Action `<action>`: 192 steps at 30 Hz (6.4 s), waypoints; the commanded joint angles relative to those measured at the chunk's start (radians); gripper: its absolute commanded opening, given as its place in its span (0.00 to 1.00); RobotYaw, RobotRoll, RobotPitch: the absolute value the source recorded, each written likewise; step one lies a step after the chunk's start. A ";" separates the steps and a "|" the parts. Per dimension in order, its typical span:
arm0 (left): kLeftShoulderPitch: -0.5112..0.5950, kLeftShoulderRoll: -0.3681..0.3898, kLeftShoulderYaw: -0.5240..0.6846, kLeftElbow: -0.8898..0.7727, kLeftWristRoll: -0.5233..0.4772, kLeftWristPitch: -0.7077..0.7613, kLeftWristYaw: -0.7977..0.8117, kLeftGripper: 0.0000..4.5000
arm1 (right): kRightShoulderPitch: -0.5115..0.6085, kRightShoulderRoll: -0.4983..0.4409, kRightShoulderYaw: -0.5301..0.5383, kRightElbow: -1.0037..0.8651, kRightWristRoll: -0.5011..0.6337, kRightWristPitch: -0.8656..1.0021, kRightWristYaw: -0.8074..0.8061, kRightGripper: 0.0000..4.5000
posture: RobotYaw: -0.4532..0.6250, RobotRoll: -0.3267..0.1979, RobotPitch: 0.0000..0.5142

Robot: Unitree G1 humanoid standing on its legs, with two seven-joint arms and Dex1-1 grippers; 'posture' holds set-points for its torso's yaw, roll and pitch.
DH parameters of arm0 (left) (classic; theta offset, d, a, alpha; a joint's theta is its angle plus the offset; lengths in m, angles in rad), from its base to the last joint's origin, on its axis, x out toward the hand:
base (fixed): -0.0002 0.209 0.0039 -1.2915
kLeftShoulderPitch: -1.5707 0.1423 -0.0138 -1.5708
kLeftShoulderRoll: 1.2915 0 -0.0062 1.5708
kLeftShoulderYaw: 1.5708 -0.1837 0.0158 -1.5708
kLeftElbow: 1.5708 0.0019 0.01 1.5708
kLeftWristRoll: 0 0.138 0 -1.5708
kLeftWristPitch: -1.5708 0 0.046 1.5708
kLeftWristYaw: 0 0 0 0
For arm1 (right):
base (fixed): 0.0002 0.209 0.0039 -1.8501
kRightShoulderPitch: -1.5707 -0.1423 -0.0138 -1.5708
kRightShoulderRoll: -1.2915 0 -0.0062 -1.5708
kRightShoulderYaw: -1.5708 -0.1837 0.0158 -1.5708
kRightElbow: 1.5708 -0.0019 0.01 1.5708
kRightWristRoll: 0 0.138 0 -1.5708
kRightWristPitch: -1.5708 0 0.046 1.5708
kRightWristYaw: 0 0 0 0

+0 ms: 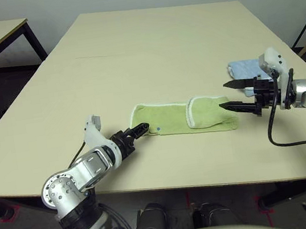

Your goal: Fold the towel and set it aside.

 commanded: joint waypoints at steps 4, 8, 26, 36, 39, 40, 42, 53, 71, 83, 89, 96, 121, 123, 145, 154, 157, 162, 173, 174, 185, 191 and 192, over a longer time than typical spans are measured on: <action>-0.011 -0.035 0.014 0.058 0.057 0.001 0.020 0.63 | 0.038 -0.032 -0.014 -0.030 0.023 0.012 0.041 1.00 | 0.50 0.62 0.15; -0.017 -0.042 0.015 0.066 0.064 -0.012 0.007 0.32 | 0.043 -0.046 -0.016 -0.029 0.022 0.016 0.055 1.00 | 0.50 0.62 0.15; -0.061 0.040 0.032 0.090 0.091 -0.069 -0.048 0.00 | 0.081 -0.122 -0.008 -0.033 0.018 0.021 0.144 1.00 | 0.51 0.62 0.13; -0.043 0.292 -0.277 -0.047 0.218 -0.210 -0.292 0.00 | 0.057 -0.119 0.004 -0.034 0.008 0.035 0.129 1.00 | 0.52 0.62 0.13; -0.033 0.397 -0.451 -0.111 0.284 -0.282 -0.427 0.00 | 0.052 -0.121 0.004 -0.041 0.010 0.048 0.125 1.00 | 0.52 0.62 0.12; -0.038 0.417 -0.488 -0.122 0.299 -0.304 -0.462 0.00 | 0.051 -0.123 0.003 -0.046 0.012 0.055 0.123 1.00 | 0.52 0.62 0.12; -0.053 0.449 -0.553 -0.136 0.326 -0.343 -0.530 0.00 | 0.051 -0.126 -0.001 -0.057 0.016 0.069 0.119 1.00 | 0.52 0.62 0.12; -0.259 0.584 -0.946 -0.074 0.572 -0.600 -0.942 0.00 | 0.080 -0.169 -0.049 -0.059 0.026 0.102 0.106 1.00 | 0.49 0.62 0.13; -0.483 0.435 -1.337 0.328 0.997 -1.024 -1.397 0.00 | 0.230 -0.213 -0.168 -0.058 0.046 0.073 0.103 1.00 | 0.42 0.62 0.15; -0.497 0.370 -1.309 0.397 1.119 -1.243 -1.529 0.29 | 0.235 -0.204 -0.154 -0.088 0.060 0.101 0.082 1.00 | 0.42 0.62 0.15; -0.512 0.396 -1.185 0.286 1.030 -1.194 -1.596 0.75 | 0.199 -0.203 -0.135 -0.065 0.051 0.103 0.086 1.00 | 0.45 0.62 0.15; -0.500 0.498 -1.019 0.129 0.872 -0.947 -1.628 1.00 | 0.119 -0.146 -0.113 -0.075 0.068 0.133 0.052 1.00 | 0.47 0.62 0.13; -0.209 0.648 -0.809 0.258 0.890 -1.128 -1.529 1.00 | -0.178 0.224 0.189 -0.135 -0.040 0.446 -0.388 1.00 | 0.52 0.62 0.10; -0.203 0.647 -0.805 0.251 0.889 -1.124 -1.523 1.00 | -0.180 0.232 0.196 -0.129 -0.044 0.452 -0.392 0.96 | 0.52 0.62 0.11; -0.209 0.651 -0.811 0.237 0.891 -1.094 -1.515 1.00 | -0.169 0.182 -0.068 -0.248 0.184 0.840 -0.464 0.01 | 0.50 0.62 0.14; -0.226 0.637 -0.826 0.260 0.901 -1.104 -1.524 1.00 | -0.104 0.113 -0.112 -0.277 0.223 1.012 -0.518 0.01 | 0.49 0.62 0.14; -0.231 0.627 -0.831 0.268 0.907 -1.111 -1.523 1.00 | -0.047 0.099 -0.065 -0.277 0.206 0.985 -0.518 0.01 | 0.49 0.62 0.13; -0.226 0.620 -0.832 0.277 0.912 -1.124 -1.524 1.00 | -0.009 0.095 -0.026 -0.255 0.189 0.943 -0.519 0.01 | 0.49 0.62 0.13; -0.199 0.605 -0.807 0.297 0.877 -1.222 -1.586 1.00 | 0.064 -0.110 -0.010 -0.229 0.136 0.633 -0.326 0.82 | 0.49 0.62 0.13; -0.199 0.607 -0.806 0.300 0.877 -1.236 -1.595 1.00 | 0.074 -0.134 -0.030 -0.219 0.138 0.600 -0.298 0.90 | 0.49 0.62 0.13; -0.284 0.552 -0.783 0.355 0.828 -1.237 -1.602 1.00 | 0.010 -0.070 -0.180 -0.217 0.189 0.317 -0.266 0.99 | 0.47 0.62 0.11; -0.330 0.482 -0.798 0.436 0.825 -1.242 -1.594 1.00 | 0.030 0.082 -0.157 -0.268 0.187 0.215 -0.308 0.99 | 0.47 0.62 0.11; -0.335 0.467 -0.804 0.454 0.832 -1.251 -1.592 1.00 | 0.041 0.093 -0.149 -0.269 0.184 0.206 -0.303 0.99 | 0.47 0.62 0.11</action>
